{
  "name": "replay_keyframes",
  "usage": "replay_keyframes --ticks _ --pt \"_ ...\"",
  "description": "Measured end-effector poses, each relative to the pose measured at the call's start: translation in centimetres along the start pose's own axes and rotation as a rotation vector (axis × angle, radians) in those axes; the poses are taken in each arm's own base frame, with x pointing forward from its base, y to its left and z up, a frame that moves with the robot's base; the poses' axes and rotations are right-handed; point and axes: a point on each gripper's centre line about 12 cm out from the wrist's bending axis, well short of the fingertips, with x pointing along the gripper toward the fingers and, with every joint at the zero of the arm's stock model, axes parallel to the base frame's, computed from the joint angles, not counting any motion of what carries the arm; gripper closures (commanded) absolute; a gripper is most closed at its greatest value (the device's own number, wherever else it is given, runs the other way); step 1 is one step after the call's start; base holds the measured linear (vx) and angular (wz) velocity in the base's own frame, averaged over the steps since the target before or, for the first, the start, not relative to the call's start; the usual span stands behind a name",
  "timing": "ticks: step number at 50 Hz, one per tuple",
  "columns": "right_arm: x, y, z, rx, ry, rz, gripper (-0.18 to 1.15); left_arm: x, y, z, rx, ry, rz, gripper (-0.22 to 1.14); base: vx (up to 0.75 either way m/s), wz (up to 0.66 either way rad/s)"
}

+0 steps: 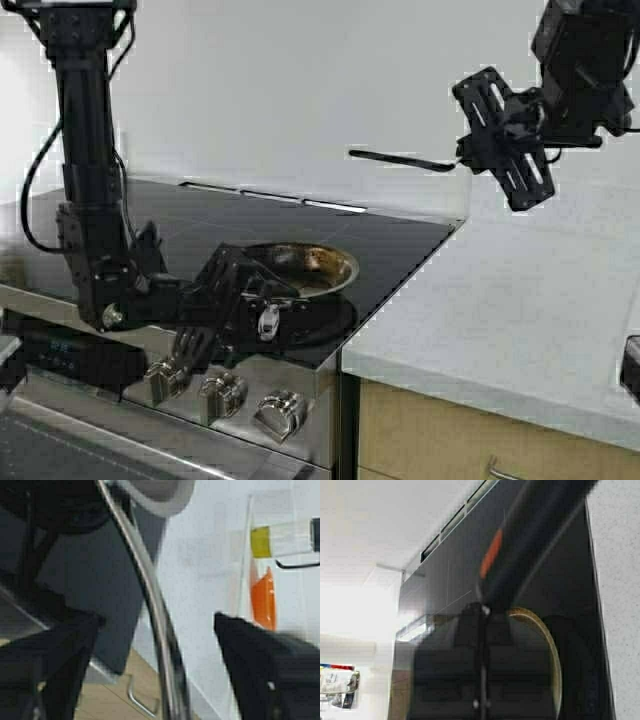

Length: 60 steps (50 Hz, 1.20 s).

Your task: Add oil to the pan and cook the shrimp and serve it

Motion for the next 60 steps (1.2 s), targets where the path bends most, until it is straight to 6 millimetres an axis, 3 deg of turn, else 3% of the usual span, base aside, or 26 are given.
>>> replay_keyframes --ticks 31,37,47,50,55,60 --pt "0.0 -0.1 0.1 0.005 -0.010 -0.008 0.90 2.4 0.2 -0.2 -0.169 0.071 -0.128 -0.06 0.00 0.00" --pt "-0.1 -0.2 0.1 0.007 -0.012 -0.010 0.90 2.6 0.3 -0.1 -0.212 0.072 -0.143 0.16 0.00 0.00" --pt "-0.1 -0.3 0.2 0.011 -0.015 -0.014 0.90 2.7 0.5 -0.1 -0.303 0.073 -0.175 1.03 0.00 0.00" --pt "-0.1 -0.3 0.2 0.012 -0.016 -0.015 0.90 2.7 0.4 -0.1 -0.319 0.070 -0.188 1.03 0.00 0.00" --pt "-0.1 -0.3 0.2 0.012 -0.016 -0.015 0.90 2.6 0.2 0.0 -0.326 0.061 -0.206 0.85 0.00 0.00" --pt "-0.1 -0.3 0.2 0.012 -0.016 -0.015 0.90 2.3 0.2 -0.1 -0.332 0.060 -0.212 0.87 0.00 0.00"
